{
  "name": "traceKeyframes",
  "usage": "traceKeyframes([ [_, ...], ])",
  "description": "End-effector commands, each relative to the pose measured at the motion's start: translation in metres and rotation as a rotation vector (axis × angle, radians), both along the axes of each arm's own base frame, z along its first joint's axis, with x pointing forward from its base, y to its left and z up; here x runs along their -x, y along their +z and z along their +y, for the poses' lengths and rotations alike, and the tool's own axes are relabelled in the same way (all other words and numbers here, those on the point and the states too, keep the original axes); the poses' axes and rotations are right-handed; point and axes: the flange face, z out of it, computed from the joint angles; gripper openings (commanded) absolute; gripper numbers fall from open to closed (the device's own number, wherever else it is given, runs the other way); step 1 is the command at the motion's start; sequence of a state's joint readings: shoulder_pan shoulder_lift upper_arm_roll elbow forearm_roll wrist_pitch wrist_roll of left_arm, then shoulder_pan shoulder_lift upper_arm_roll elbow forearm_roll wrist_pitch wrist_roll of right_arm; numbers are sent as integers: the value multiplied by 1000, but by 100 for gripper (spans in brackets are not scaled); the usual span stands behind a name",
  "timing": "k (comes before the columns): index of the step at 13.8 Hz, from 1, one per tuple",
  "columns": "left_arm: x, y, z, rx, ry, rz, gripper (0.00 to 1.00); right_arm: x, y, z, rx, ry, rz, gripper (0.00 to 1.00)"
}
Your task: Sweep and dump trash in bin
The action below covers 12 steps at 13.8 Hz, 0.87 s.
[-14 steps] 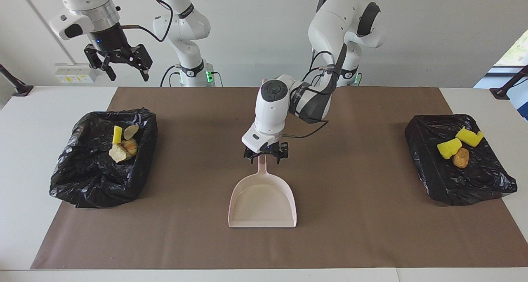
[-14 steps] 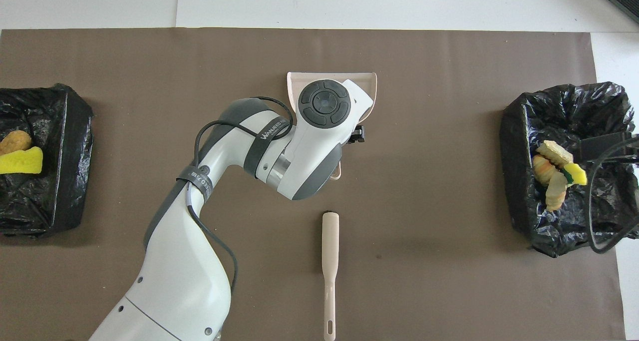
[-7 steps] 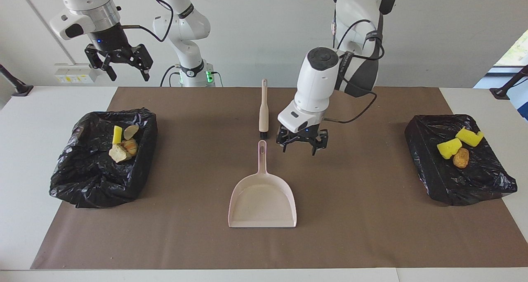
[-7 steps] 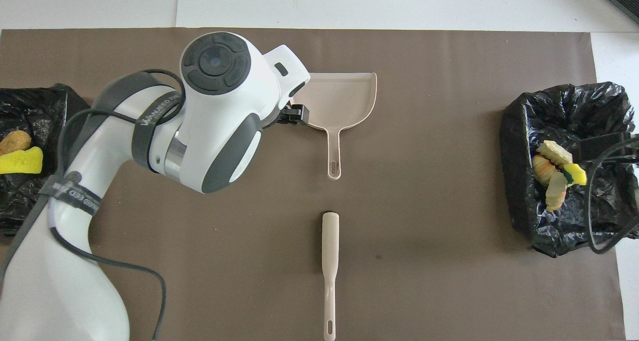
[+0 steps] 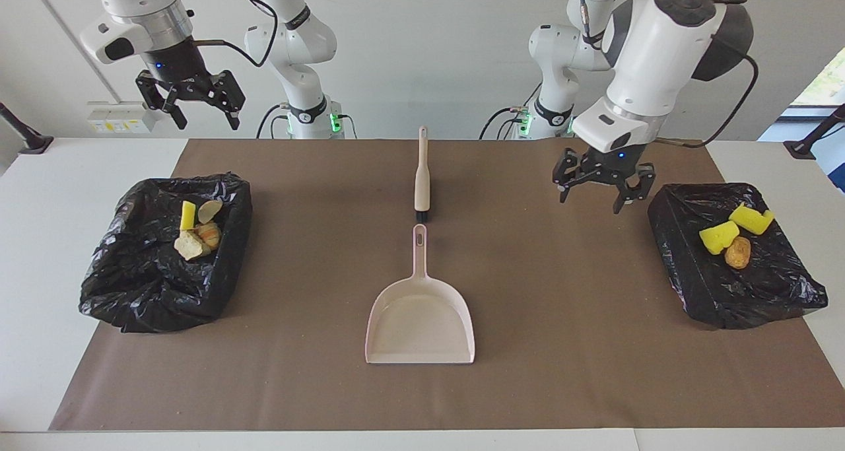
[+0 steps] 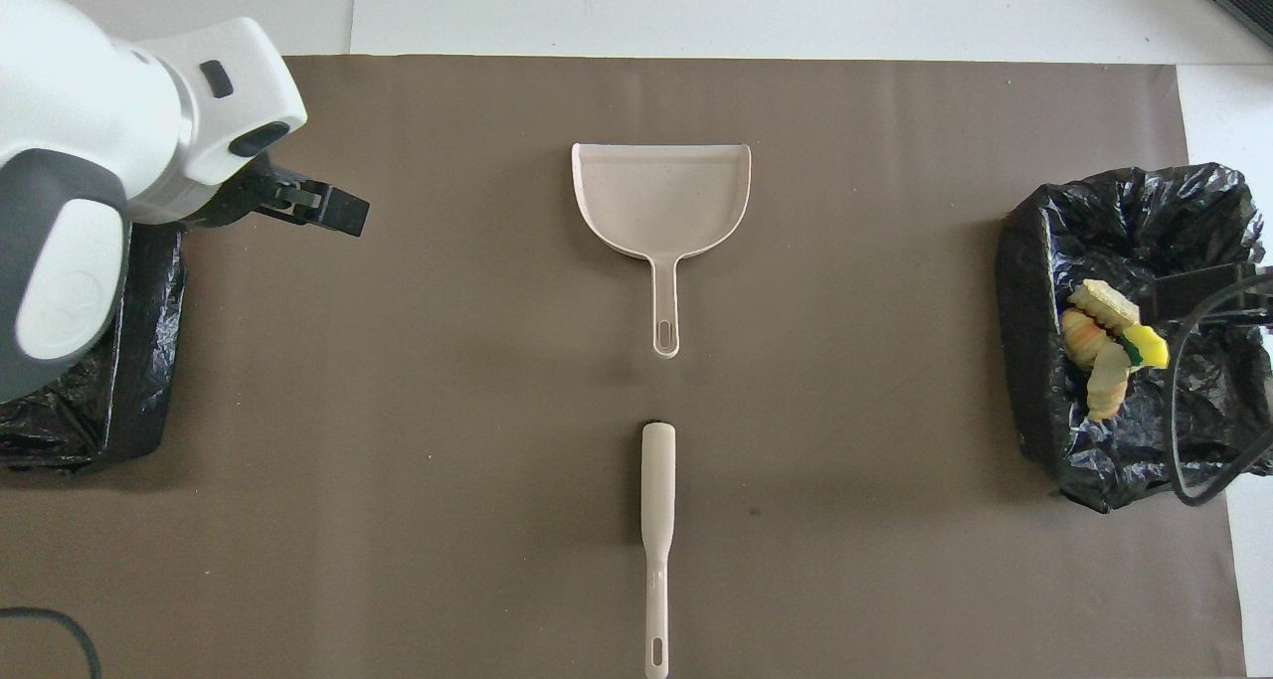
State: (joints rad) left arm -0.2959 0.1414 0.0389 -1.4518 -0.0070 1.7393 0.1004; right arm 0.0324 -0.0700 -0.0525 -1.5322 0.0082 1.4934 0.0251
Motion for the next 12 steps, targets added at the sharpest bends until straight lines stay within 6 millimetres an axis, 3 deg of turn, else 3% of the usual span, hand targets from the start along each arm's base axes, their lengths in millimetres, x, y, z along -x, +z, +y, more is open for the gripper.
traceKeyframes([
  [1,16,25,46,-20,-17,-16,100,0,4,1,-15,26,-8,100],
  [3,23,39,80,-53,-38,7,100,0,4,1,-15,26,-8,100],
  [6,35,55,103,-62,-47,48,100,1,4,1,-15,27,-8,100],
  [7,44,66,108,-50,-39,34,100,1,4,1,-15,26,-8,100],
  [12,63,65,115,-56,-28,113,100,1,3,1,-15,27,-6,100],
])
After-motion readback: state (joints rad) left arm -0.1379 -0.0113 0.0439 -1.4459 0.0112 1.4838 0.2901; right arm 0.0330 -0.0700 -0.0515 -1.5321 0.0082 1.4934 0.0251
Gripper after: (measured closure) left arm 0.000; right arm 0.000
